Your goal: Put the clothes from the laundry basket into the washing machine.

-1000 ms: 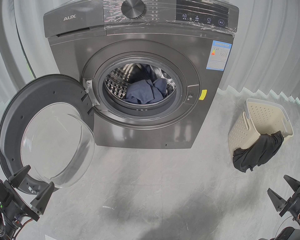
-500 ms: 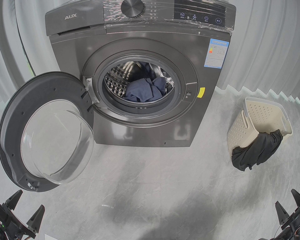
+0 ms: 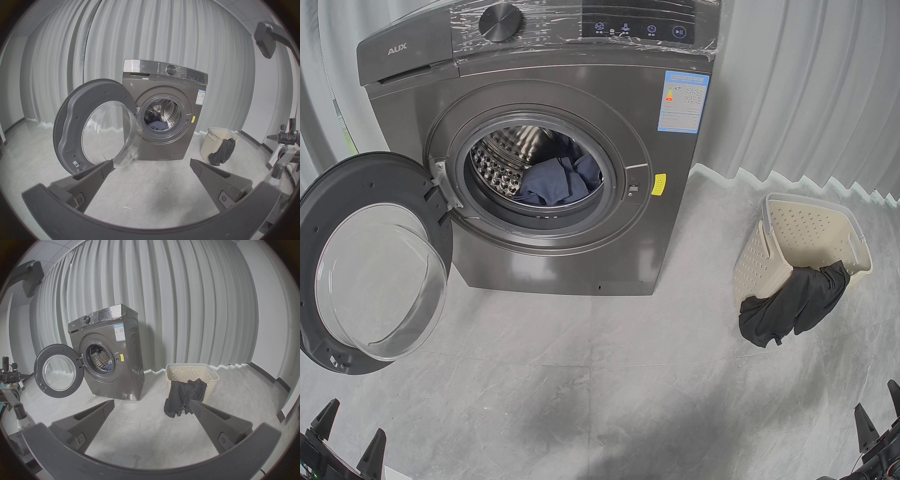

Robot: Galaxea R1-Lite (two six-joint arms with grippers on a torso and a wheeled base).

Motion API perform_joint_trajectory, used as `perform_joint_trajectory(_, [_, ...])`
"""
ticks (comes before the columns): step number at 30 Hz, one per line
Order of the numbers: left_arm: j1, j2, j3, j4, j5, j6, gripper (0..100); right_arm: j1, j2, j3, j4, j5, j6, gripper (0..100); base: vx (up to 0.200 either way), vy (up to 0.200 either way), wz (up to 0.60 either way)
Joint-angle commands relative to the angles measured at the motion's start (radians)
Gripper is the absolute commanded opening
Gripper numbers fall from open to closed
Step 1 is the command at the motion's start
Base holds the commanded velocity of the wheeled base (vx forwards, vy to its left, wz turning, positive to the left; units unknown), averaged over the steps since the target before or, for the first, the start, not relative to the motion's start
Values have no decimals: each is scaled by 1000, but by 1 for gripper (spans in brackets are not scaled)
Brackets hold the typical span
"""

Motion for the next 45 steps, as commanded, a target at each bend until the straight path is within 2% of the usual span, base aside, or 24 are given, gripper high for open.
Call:
perform_joint_trajectory(1, [57, -60, 18, 4, 46, 65, 100, -19, -45, 16, 65, -75, -20, 100, 0, 0, 0])
perform_joint_trajectory(2, [57, -60, 18, 14, 89, 79, 100, -19, -45, 16, 67, -69, -21, 100, 0, 0, 0])
perform_joint_trajectory(4, [51, -73, 18, 27, 133, 67, 100, -19, -45, 16, 55, -55, -25, 100, 0, 0, 0])
perform_joint_trajectory(7, [47, -83, 13, 92, 87, 63, 100, -19, -45, 18, 52, -45, -35, 100, 0, 0, 0])
perform_joint_trajectory(16, [47, -83, 16, 76, 84, 60, 100, -19, -44, 18, 50, -38, -35, 100, 0, 0, 0])
perform_joint_trajectory(27, [45, -83, 16, 76, 78, 40, 100, -21, -44, 18, 50, -40, -32, 100, 0, -200, 0])
perform_joint_trajectory(45, [44, -81, 16, 76, 83, 36, 100, -21, -44, 18, 50, -40, -31, 100, 0, -200, 0])
